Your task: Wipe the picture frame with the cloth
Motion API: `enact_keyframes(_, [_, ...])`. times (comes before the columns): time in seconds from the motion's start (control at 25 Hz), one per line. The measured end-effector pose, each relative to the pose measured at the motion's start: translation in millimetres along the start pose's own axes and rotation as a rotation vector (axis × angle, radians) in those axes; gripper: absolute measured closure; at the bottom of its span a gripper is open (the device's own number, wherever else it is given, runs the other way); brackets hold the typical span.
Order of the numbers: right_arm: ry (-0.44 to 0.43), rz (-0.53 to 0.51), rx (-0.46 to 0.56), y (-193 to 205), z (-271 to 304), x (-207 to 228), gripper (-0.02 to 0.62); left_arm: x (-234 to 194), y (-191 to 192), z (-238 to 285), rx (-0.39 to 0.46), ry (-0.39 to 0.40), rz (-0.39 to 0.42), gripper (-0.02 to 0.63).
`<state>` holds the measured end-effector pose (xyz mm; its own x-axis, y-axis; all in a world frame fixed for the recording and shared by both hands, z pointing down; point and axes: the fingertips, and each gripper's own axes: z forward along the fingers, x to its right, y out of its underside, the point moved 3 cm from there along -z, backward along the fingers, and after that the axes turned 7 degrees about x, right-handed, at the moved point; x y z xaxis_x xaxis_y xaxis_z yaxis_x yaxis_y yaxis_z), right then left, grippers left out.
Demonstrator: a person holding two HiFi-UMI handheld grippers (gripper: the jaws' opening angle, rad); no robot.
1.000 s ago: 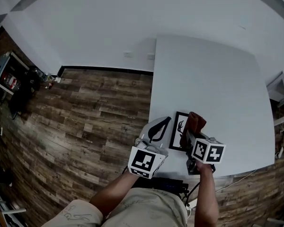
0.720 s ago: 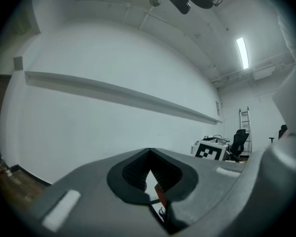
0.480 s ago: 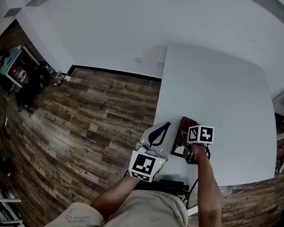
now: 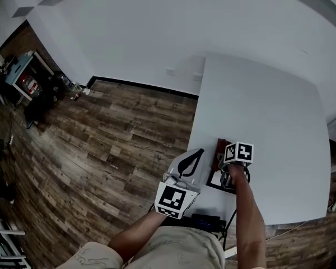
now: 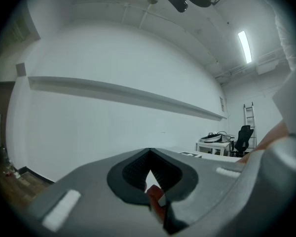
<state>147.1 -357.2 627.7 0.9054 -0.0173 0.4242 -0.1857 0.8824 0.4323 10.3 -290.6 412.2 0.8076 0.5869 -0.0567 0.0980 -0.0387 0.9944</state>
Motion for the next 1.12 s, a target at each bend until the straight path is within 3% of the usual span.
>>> enact_keyframes(0.68, [0.061, 0.044, 0.025, 5.1, -10.7, 18.4, 0.535, 1.2, -6.3, -4.3, 0.006, 0.008, -0.012, 0.606])
enact_keyframes(1.12, [0.145, 0.115, 0.034, 12.4, -35.3, 70.1, 0.534, 9.7, -6.0, 2.6, 0.011, 0.026, -0.024, 0.606])
